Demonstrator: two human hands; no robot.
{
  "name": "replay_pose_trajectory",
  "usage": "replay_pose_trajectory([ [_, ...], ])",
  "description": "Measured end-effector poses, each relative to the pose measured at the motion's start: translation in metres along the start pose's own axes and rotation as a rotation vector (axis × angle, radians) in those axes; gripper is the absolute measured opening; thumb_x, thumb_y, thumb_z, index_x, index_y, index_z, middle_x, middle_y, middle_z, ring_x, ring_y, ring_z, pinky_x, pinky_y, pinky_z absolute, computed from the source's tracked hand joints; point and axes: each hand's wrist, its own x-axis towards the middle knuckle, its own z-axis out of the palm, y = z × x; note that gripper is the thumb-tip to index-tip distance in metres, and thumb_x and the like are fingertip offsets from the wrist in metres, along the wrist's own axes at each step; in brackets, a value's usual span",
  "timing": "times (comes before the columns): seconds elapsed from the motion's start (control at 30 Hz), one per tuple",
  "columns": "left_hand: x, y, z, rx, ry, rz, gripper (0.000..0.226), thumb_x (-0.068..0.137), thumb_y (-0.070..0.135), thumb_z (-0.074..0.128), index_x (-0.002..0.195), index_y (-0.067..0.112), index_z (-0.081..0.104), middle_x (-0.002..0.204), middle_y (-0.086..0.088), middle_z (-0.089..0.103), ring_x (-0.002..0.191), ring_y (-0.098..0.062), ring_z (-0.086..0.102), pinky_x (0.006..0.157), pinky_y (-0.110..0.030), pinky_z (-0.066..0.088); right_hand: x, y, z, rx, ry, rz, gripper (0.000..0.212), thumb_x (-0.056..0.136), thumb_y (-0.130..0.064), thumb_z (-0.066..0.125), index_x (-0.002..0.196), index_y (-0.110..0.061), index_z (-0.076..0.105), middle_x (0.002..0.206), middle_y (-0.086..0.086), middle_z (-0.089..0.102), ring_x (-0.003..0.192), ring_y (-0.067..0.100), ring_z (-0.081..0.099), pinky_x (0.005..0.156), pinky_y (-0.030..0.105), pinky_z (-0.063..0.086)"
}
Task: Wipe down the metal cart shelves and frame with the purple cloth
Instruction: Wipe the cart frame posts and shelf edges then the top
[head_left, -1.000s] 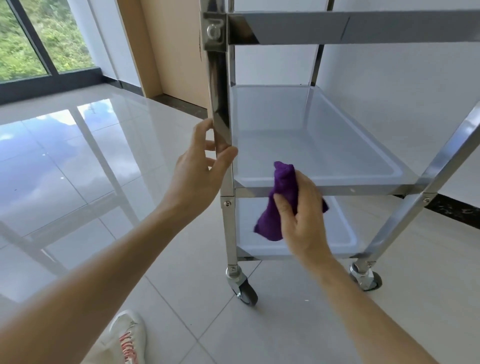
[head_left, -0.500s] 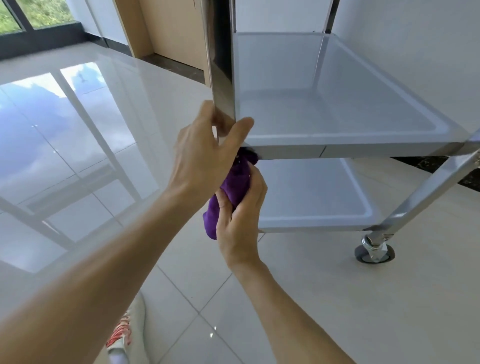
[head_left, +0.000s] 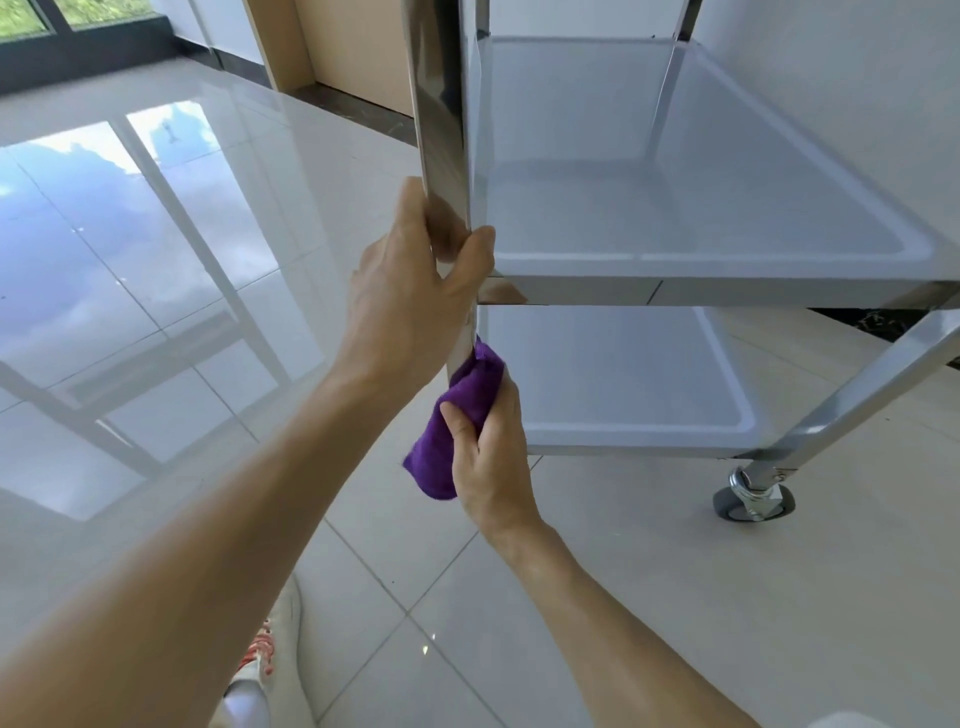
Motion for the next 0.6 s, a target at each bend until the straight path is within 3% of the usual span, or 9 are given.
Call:
replay_pose_trajectory([
  [0.17, -0.001, 0.002, 0.000, -0.013, 0.016, 0.002, 0.021, 0.093, 0.037, 0.054, 0.095, 0.018, 0.046, 0.077, 0.012, 0.056, 0.076, -0.007, 0.055, 0.068, -0.028, 0.047, -0.003, 0.006, 0.001, -0.050, -0.041, -0.001, 0.058, 0.098, -0.020, 0.055, 0.150, -0.015, 0.030, 0.142, -0.008, 0.040, 0.122, -0.010, 0.035, 0.093, -0.008, 0.024],
  [0.27, -0.002, 0.000, -0.001, -0.028, 0.036, 0.001, 0.026, 0.094, 0.040, 0.053, 0.099, 0.015, 0.047, 0.081, 0.010, 0.057, 0.075, -0.008, 0.056, 0.070, -0.035, 0.051, -0.009, 0.023, -0.002, -0.096, -0.159, 0.132, 0.057, 0.099, -0.018, 0.053, 0.150, -0.019, 0.028, 0.141, -0.011, 0.041, 0.128, 0.001, 0.041, 0.097, -0.002, 0.029],
  [0.33, -0.005, -0.004, -0.001, -0.061, 0.036, 0.010, 0.026, 0.094, 0.043, 0.055, 0.101, 0.019, 0.045, 0.085, 0.011, 0.058, 0.075, -0.003, 0.059, 0.069, -0.027, 0.052, -0.011, 0.033, -0.010, -0.131, -0.269, 0.220, 0.056, 0.100, -0.018, 0.052, 0.150, -0.025, 0.028, 0.144, -0.007, 0.044, 0.131, 0.014, 0.046, 0.105, 0.014, 0.040],
  [0.37, -0.009, -0.008, -0.001, -0.088, 0.026, 0.033, 0.026, 0.094, 0.041, 0.058, 0.105, 0.021, 0.044, 0.091, 0.011, 0.058, 0.081, 0.001, 0.060, 0.071, -0.018, 0.051, -0.011, 0.035, -0.016, -0.115, -0.311, 0.253, 0.053, 0.100, -0.016, 0.051, 0.147, -0.029, 0.032, 0.141, -0.003, 0.049, 0.128, 0.020, 0.051, 0.106, 0.029, 0.046],
  [0.43, -0.023, -0.021, 0.003, -0.158, -0.025, 0.063, 0.042, 0.093, 0.033, 0.064, 0.124, 0.017, 0.041, 0.115, 0.006, 0.055, 0.100, 0.004, 0.059, 0.080, -0.006, 0.046, -0.007, 0.032, -0.029, -0.027, -0.338, 0.289, 0.043, 0.099, -0.014, 0.051, 0.136, -0.035, 0.042, 0.125, 0.001, 0.061, 0.111, 0.026, 0.062, 0.098, 0.050, 0.052],
  [0.47, -0.032, -0.030, 0.006, -0.189, -0.059, 0.030, 0.054, 0.092, 0.033, 0.065, 0.135, 0.016, 0.037, 0.128, 0.003, 0.051, 0.108, 0.000, 0.058, 0.083, -0.009, 0.047, -0.004, 0.028, -0.038, -0.010, -0.318, 0.274, 0.041, 0.099, -0.015, 0.052, 0.133, -0.036, 0.044, 0.121, -0.003, 0.063, 0.106, 0.021, 0.064, 0.098, 0.046, 0.052],
  [0.5, -0.042, -0.040, 0.009, -0.204, -0.089, -0.036, 0.063, 0.091, 0.037, 0.065, 0.142, 0.019, 0.032, 0.136, 0.002, 0.046, 0.113, -0.005, 0.057, 0.083, -0.014, 0.049, 0.000, 0.025, -0.047, -0.031, -0.282, 0.241, 0.041, 0.099, -0.018, 0.054, 0.134, -0.035, 0.043, 0.121, -0.008, 0.062, 0.103, 0.012, 0.063, 0.100, 0.034, 0.051],
  [0.57, -0.057, -0.058, 0.017, -0.200, -0.136, -0.165, 0.067, 0.091, 0.042, 0.062, 0.146, 0.027, 0.027, 0.142, 0.003, 0.043, 0.110, -0.005, 0.058, 0.077, -0.016, 0.048, 0.013, 0.021, -0.066, -0.092, -0.152, 0.163, 0.044, 0.098, -0.024, 0.056, 0.139, -0.028, 0.041, 0.120, -0.011, 0.060, 0.097, -0.004, 0.058, 0.089, 0.004, 0.043],
  [0.6, -0.062, -0.066, 0.022, -0.185, -0.164, -0.199, 0.067, 0.092, 0.043, 0.060, 0.147, 0.028, 0.026, 0.143, 0.005, 0.043, 0.105, 0.000, 0.058, 0.074, -0.015, 0.045, 0.021, 0.021, -0.076, -0.121, -0.083, 0.138, 0.045, 0.098, -0.028, 0.056, 0.139, -0.025, 0.040, 0.119, -0.008, 0.061, 0.096, -0.002, 0.058, 0.082, -0.001, 0.041],
])
